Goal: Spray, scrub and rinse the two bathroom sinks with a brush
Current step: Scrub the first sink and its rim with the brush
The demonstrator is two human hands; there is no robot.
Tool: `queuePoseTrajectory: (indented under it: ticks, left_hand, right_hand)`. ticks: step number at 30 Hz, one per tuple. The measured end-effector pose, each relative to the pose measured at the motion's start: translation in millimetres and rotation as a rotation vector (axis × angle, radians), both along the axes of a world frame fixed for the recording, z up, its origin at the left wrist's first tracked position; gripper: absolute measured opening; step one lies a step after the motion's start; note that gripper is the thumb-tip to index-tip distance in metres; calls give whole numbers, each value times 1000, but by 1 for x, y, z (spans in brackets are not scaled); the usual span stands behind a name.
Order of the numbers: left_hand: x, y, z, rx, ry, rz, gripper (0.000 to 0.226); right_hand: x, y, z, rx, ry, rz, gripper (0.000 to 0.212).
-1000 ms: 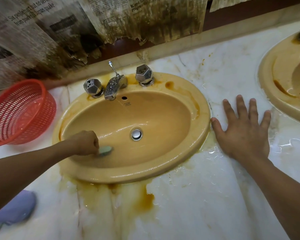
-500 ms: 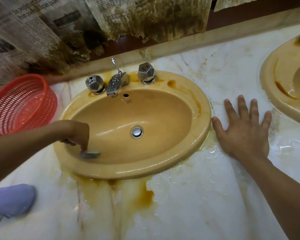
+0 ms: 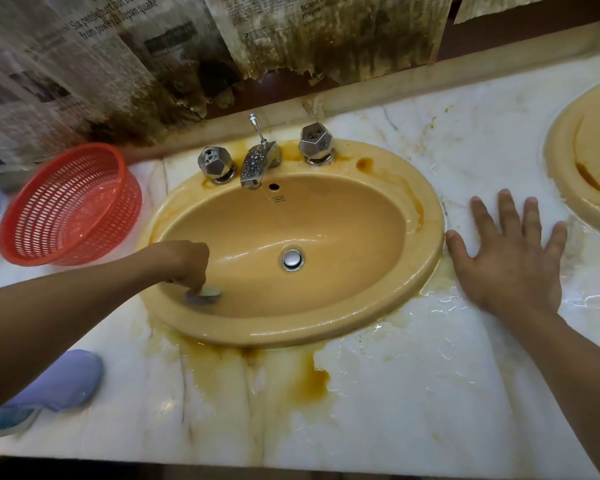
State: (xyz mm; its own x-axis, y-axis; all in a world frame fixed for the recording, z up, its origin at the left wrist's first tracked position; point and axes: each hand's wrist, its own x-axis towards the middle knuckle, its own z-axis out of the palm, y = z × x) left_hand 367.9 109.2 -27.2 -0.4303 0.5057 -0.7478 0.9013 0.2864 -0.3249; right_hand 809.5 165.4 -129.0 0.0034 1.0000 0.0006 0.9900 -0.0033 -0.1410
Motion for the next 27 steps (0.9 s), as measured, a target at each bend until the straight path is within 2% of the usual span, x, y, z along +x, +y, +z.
queuePoseTrajectory:
  ticks: [1, 4, 6, 8, 10, 12, 13, 15, 17, 18, 20, 23, 24, 25, 27]
  left_hand:
    - [-2, -1, -2, 8, -10, 20, 19]
    - [19, 6, 1, -79, -289, 280, 25]
    - [36, 11, -3, -83, -362, 290, 27]
    - [36, 7, -10, -61, -270, 143, 26]
    - [22, -2, -16, 15, -62, -24, 24]
    - [12, -8, -18, 70, 47, -69, 22]
    - [16, -7, -18, 60, -16, -7, 24]
    - [41, 0, -19, 21, -291, 182, 28]
    - [78, 6, -15, 15, -514, 302, 20]
    - [89, 8, -18, 33, -560, 313, 17]
    - [82, 5, -26, 45, -496, 247, 22]
    - [33, -10, -23, 111, -88, -6, 35]
    - [20, -13, -19, 138, -17, -16, 35]
    - [12, -14, -17, 146, -23, 21, 31]
    - [16, -11, -14, 88, -232, 150, 21]
  right_hand:
    - [0, 0, 0, -1, -1, 0, 78]
    - [-1, -1, 0, 6, -7, -6, 77]
    - [-1, -1, 1, 5, -1, -4, 78]
    - [-1, -1, 2, 3, 0, -5, 78]
    - [-1, -1, 1, 2, -9, -5, 78]
    - [-1, -1, 0, 2, -16, -8, 78]
    - [-1, 0, 0, 3, -18, -11, 78]
    - [-1, -1, 0, 3, -19, -12, 77]
    - [-1, -1, 1, 1, -12, -9, 77]
    - [-1, -1, 1, 3, -10, -10, 77]
    - [-2, -2, 1, 6, -8, -12, 77]
    - [-2, -1, 1, 11, -4, -12, 77]
    - [-2, -1, 1, 10, -8, -10, 77]
    - [-1, -1, 0, 10, -13, -10, 77]
    - [-1, -1, -1, 13, -14, -15, 76]
